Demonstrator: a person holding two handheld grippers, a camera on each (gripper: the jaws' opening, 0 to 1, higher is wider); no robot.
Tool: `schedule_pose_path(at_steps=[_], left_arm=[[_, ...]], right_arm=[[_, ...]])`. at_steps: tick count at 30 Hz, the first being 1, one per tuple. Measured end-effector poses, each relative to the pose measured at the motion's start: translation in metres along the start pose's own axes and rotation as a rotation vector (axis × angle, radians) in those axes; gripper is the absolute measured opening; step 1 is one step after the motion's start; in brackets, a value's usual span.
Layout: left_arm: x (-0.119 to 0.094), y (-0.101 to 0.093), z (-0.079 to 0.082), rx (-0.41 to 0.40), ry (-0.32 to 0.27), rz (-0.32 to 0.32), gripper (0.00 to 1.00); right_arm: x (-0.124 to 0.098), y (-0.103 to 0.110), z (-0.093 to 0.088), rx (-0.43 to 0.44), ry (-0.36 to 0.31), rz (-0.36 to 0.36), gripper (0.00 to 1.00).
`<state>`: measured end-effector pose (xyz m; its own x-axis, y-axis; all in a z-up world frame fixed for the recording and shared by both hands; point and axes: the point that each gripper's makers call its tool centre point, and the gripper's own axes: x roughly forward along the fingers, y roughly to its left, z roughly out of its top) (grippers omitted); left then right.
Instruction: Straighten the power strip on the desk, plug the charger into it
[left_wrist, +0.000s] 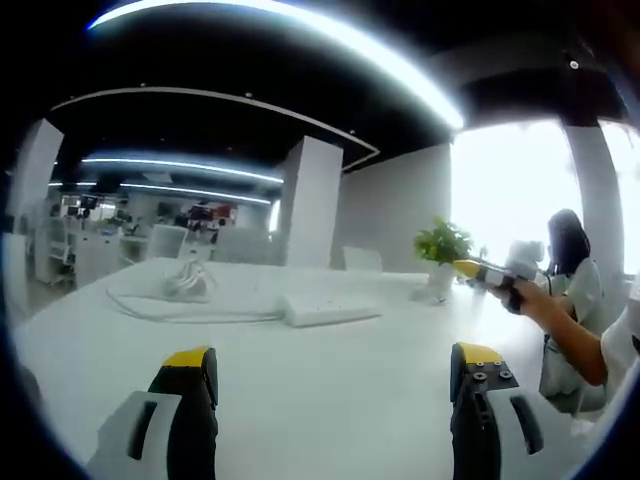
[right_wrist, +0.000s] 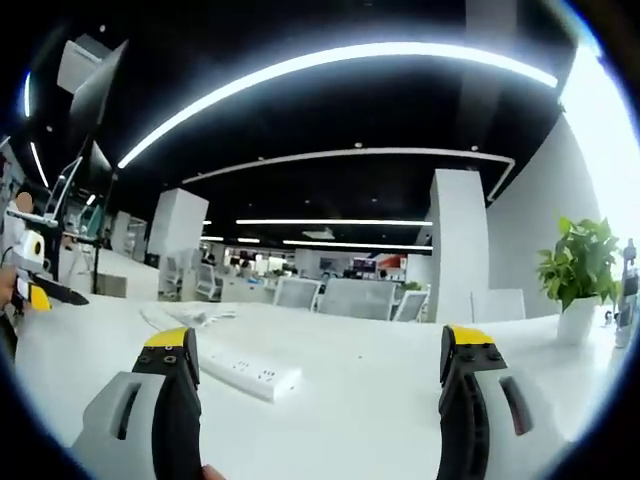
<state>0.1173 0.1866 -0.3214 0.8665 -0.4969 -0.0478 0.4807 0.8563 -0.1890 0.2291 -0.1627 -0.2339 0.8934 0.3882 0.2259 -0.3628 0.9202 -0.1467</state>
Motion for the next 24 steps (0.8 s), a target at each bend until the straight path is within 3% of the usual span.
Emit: schedule_pose_path(at_steps=[6,8,10,13,17,18,20,21,24], left_arm=[[0.003,-0.002,-0.002,-0.007,0.003,-0.011,0.99],[0.003,-0.002,-0.002,-0.009,0.003,-0.011,0.99],[0.003,-0.002,-0.001,-0.010,0.001,-0.012,0.99],[0.002,0.000,-0.001,-0.014,-0.003,-0.010,0.99],[0.002,0.003,-0.001,-0.021,-0.005,-0.003,0.99],[0.002,0.004,-0.001,-0.023,-0.006,-0.003,0.99],[0.003,0.004,-0.001,-0.025,-0.006,-0.004,0.99],[0.003,0.004,-0.001,-0.026,-0.005,-0.006,0.99],[0.004,0.003,-0.001,-0.027,-0.005,-0.009,0.99]], right_arm=[[0.001,0.008,-0.012,0.067,0.040,0.049,1.00],[0.002,0.002,-0.016,0.082,0.061,0.032,1.00],[0.002,-0.010,-0.015,0.100,0.046,-0.022,1.00],[0.004,-0.018,-0.005,0.174,-0.025,-0.033,1.00],[0.005,-0.033,-0.003,0.176,-0.031,-0.062,1.00],[0.005,-0.032,-0.004,0.160,-0.023,-0.040,1.00],[0.005,-0.037,-0.019,0.142,0.086,-0.050,1.00],[0.005,-0.037,-0.023,0.147,0.108,-0.039,1.00],[0.009,-0.040,-0.027,0.225,0.109,-0.020,1.00]])
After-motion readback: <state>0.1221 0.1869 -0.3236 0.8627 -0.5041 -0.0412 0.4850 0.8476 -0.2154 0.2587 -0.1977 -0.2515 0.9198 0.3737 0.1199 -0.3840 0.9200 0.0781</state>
